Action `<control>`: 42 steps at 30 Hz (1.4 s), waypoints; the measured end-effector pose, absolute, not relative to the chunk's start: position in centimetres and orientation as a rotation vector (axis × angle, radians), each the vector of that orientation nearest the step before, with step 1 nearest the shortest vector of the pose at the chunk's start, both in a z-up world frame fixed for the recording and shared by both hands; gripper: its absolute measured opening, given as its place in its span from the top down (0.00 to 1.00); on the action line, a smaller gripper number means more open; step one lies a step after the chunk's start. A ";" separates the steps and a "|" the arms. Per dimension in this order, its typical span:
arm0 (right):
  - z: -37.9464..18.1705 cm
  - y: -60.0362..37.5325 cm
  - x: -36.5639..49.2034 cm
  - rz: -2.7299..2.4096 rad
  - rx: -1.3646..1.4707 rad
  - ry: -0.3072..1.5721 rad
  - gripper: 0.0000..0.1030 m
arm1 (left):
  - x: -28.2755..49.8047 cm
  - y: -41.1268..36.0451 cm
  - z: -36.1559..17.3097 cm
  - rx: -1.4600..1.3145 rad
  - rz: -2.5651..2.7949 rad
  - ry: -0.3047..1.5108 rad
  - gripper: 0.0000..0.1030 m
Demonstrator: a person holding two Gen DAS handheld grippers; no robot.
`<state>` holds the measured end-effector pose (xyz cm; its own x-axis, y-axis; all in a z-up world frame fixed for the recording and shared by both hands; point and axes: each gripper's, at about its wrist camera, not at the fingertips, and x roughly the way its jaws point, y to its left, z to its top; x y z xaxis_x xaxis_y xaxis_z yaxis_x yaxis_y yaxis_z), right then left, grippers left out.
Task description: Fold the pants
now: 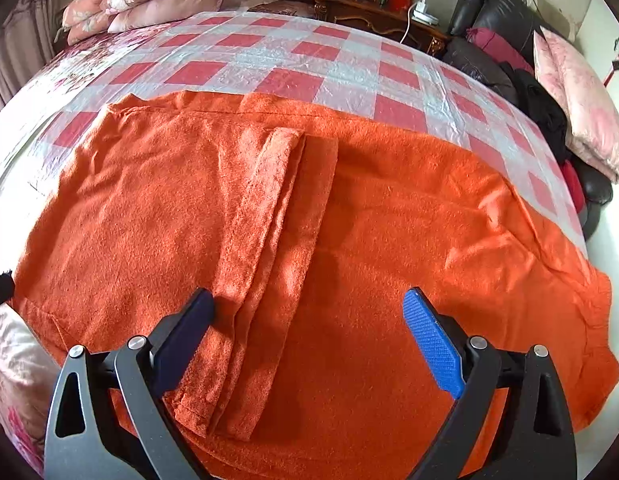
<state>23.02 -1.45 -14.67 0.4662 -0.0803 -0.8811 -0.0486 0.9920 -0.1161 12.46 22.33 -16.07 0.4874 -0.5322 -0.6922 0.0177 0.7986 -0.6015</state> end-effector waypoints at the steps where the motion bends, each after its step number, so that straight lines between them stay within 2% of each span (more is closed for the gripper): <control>1: -14.7 -1.4 23.1 -0.024 -0.135 1.087 0.12 | 12.5 22.5 -16.2 -0.602 -0.368 1.024 0.59; 2: -14.7 -1.3 23.0 -0.028 -0.139 1.085 0.12 | 12.5 22.7 -16.5 -0.650 -0.379 1.032 0.59; 3: -14.7 -1.2 23.0 -0.034 -0.145 1.083 0.12 | 12.6 23.0 -16.9 -0.702 -0.390 1.043 0.65; 4: -14.7 -1.1 22.9 -0.039 -0.150 1.081 0.11 | 12.7 23.3 -17.4 -0.753 -0.401 1.057 0.72; 5: -14.7 -1.0 22.9 -0.043 -0.154 1.079 0.11 | 12.8 23.7 -18.1 -0.814 -0.413 1.069 0.85; 7: -14.7 -1.0 22.9 -0.043 -0.156 1.081 0.11 | 12.8 24.0 -18.6 -0.871 -0.427 1.061 0.87; 14: -14.6 -0.9 22.9 -0.045 -0.161 1.083 0.11 | 12.9 24.0 -17.5 -0.906 -0.488 0.989 0.88; 16: -14.7 -1.0 22.9 -0.043 -0.147 1.088 0.11 | 13.2 23.8 -17.7 -0.916 -0.477 0.989 0.76; 17: -14.7 -1.2 22.9 -0.041 -0.134 1.092 0.11 | 13.3 23.8 -18.0 -0.932 -0.475 0.999 0.63; 18: -14.7 -1.2 22.9 -0.038 -0.128 1.093 0.11 | 13.3 23.9 -18.3 -0.948 -0.473 1.007 0.61; 30: -14.7 -1.2 22.9 -0.036 -0.129 1.089 0.11 | 15.6 24.5 -18.5 -0.958 -0.422 1.026 0.58; 34: -14.1 -1.3 23.4 -0.029 -0.143 1.107 0.11 | 17.7 23.8 -16.4 -0.753 -0.357 1.024 0.58; 37: -12.0 -0.5 23.9 0.036 -0.133 1.028 0.11 | 20.3 23.6 -15.0 -0.627 -0.345 1.003 0.62; 39: -11.2 0.2 24.8 0.069 -0.126 1.008 0.13 | 22.4 23.1 -14.5 -0.572 -0.351 0.999 0.74; 40: -11.0 0.6 25.3 0.083 -0.119 1.000 0.15 | 23.6 22.7 -14.4 -0.532 -0.340 0.999 0.74; 42: -11.3 1.4 26.8 0.091 -0.121 1.018 0.26 | 25.5 21.4 -14.2 -0.454 -0.353 1.004 0.76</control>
<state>26.83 1.37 -11.29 0.5219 0.0194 -0.8528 -0.1317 0.9896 -0.0581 25.48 21.43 -14.25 0.4936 -0.4831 -0.7232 0.0762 0.8524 -0.5174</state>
